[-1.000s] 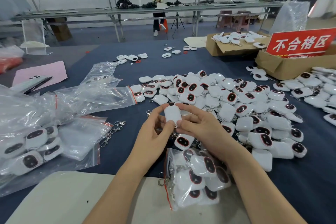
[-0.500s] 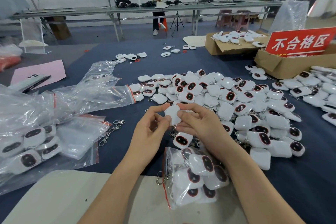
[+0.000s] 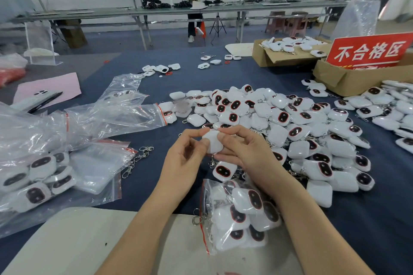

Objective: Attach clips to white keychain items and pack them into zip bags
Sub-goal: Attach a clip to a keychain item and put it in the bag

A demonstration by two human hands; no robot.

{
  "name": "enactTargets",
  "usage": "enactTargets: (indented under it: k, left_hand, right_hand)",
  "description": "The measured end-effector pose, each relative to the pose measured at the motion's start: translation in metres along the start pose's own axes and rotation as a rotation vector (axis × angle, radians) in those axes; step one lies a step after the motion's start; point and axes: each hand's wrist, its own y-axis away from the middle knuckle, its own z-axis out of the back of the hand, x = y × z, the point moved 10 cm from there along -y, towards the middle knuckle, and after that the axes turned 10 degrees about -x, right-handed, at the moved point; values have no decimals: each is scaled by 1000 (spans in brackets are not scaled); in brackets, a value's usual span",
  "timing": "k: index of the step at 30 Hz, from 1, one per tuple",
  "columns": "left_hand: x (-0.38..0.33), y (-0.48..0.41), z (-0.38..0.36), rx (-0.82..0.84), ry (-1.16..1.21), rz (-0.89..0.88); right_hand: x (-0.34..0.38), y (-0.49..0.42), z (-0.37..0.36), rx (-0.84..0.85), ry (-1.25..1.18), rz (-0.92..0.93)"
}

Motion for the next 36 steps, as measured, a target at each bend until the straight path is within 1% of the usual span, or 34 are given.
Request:
enactTargets:
  k: [3,7,10,12,16,20,24,31,34,36]
  left_hand:
    - [-2,1,0,-2,-12,-18]
    - [6,0,1,-25,15,59]
    - [11,0,3,-29,40,107]
    - [15,-1,5,-48,52,142]
    - [17,-2,5,-48,65,170]
    - [15,-1,5,-56,80,180]
    - [11,3,-2,-25,69,175]
    - [6,5,-5,-1,80,176]
    - [6,5,-2,-25,56,155]
    - [4,2,6,-89,24,120]
  right_hand:
    - [0,-2,-1,-7,44,29]
    - [-2,0,-10,102,109,43]
    - [-5,3,-18,195,110,30]
    - [-5,4,-20,222,136,40]
    - [-4,5,-20,233,167,51]
    - [-4,3,-17,186,163,38]
    - [-4,0,-16,143,194,49]
    - [-4,0,-15,136,209,49]
    - [-3,2,-16,148,188,45]
    - [-1,2,-16,151,196,53]
